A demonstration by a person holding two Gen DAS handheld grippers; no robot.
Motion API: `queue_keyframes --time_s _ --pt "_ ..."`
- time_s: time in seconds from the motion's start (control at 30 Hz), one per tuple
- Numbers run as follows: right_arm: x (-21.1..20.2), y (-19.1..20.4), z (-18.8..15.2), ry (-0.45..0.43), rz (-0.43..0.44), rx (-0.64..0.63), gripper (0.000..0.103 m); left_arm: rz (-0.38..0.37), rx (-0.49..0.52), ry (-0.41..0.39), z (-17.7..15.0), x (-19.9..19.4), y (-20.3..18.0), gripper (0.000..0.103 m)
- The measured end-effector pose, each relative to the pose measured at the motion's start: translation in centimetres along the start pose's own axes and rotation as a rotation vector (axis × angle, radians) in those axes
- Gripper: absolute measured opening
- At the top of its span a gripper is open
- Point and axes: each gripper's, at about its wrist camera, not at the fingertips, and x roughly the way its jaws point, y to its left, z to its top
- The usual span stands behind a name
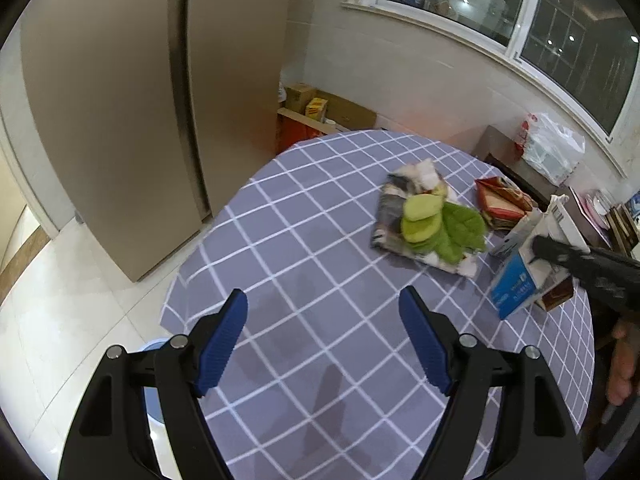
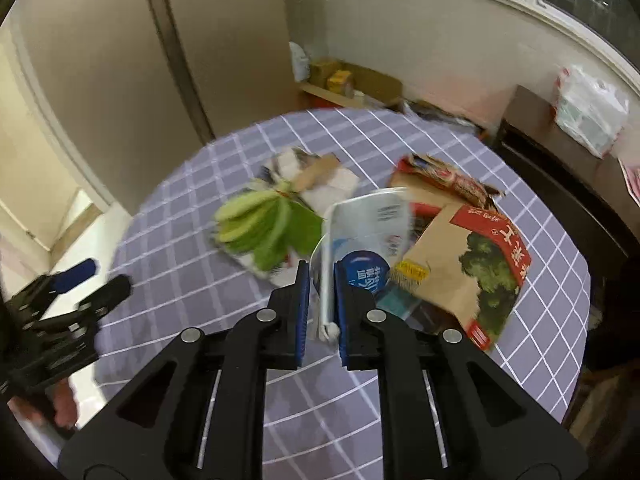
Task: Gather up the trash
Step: 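Grasp the white-and-blue box with the right tool while the left tool grasps the green leaves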
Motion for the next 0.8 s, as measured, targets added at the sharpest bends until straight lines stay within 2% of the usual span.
queue_keyframes --time_s 0.03,0.13,0.23,0.33,0.63,0.73,0.8 --pt "1.2 -0.1 -0.1 0.028 -0.012 0.010 0.013 0.001 0.007 0.002 0.1 0.1 -0.3 0.077" --pt "3.3 -0.8 -0.5 0.052 0.026 0.040 0.016 0.006 0.032 0.010 0.1 0.4 -1.3 0.077" --pt "4.7 -0.6 -0.8 0.054 0.015 0.029 0.018 0.022 0.043 0.030 0.4 1.3 -2.1 0.077" --pt "5.6 -1.2 -1.2 0.078 0.027 0.058 0.011 0.018 0.052 0.044 0.8 2.2 -2.9 0.077" --pt "-0.2 -2.3 0.9 -0.054 0.131 0.046 0.010 -0.055 0.135 0.039 4.3 4.6 -7.6 0.084" --pt "-1.3 -3.1 1.7 -0.092 0.111 0.047 0.010 -0.073 0.179 0.045 5.6 6.2 -9.6 0.090" --pt "-1.5 -3.9 1.8 -0.096 0.098 0.060 0.010 -0.077 0.188 0.079 6.2 7.9 -10.5 0.091"
